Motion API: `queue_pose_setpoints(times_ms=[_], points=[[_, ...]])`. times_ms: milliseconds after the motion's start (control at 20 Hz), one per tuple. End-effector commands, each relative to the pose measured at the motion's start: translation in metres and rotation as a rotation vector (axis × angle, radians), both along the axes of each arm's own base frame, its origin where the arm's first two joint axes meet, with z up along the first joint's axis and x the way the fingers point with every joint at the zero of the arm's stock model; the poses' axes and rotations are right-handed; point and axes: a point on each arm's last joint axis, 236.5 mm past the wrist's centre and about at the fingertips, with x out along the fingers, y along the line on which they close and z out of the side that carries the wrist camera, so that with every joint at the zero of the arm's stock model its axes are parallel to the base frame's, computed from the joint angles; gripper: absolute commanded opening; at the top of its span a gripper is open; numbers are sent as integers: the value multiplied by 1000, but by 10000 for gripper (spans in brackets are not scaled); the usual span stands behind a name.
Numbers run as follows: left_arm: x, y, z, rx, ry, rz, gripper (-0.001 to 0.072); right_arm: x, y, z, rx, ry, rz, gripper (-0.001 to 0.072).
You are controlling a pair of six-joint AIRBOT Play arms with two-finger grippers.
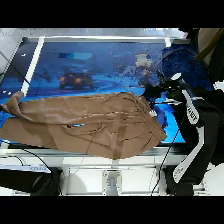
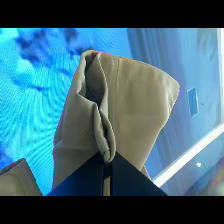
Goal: Fold the clothes and pants, and hang the long-sleeved shirts on hangers.
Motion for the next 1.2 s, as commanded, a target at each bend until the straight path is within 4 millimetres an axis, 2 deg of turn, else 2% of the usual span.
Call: queue_pose_setpoints(times_ms=[0, 100, 200, 250, 350, 500, 650, 750, 950, 1000, 1050, 1100, 1150], points=[[0, 0, 3, 11, -2, -9, 10, 20, -7, 23, -9, -82, -20, 33], [1, 0, 9, 50, -5, -41, 10, 44, -25, 58, -24, -180, -49, 33], [1, 1, 13, 59, -8, -43, 9, 56, -41, 86, -49, -241, -44, 33], [1, 0, 13, 58, -8, -44, 10, 54, -50, 88, -89, -229, -37, 32], [2, -3, 13, 49, -10, -50, 9, 54, -82, 80, -227, -172, -113, 31], [8, -9, 16, 38, -24, -56, 9, 73, -113, 80, -267, -187, -271, 32], [13, -7, 20, 62, -35, -51, 9, 97, -146, 85, -288, -205, -510, 31], [15, -8, 21, 59, -40, -51, 9, 108, -157, 90, -304, -246, -566, 31], [23, -18, 21, 60, -41, -76, 10, 109, -160, 83, -317, -243, -568, 34], [25, -21, 21, 59, -41, -83, 10, 108, -158, 83, -313, -241, -560, 93], [27, -23, 21, 58, -41, -89, 44, 107, -153, 83, -300, -237, -552, 258], [27, -25, 21, 53, -40, -92, 267, 104, -150, 84, -287, -220, -545, 350], [25, -26, 21, 47, -38, -95, 480, 98, -149, 85, -290, -200, -532, 349]])
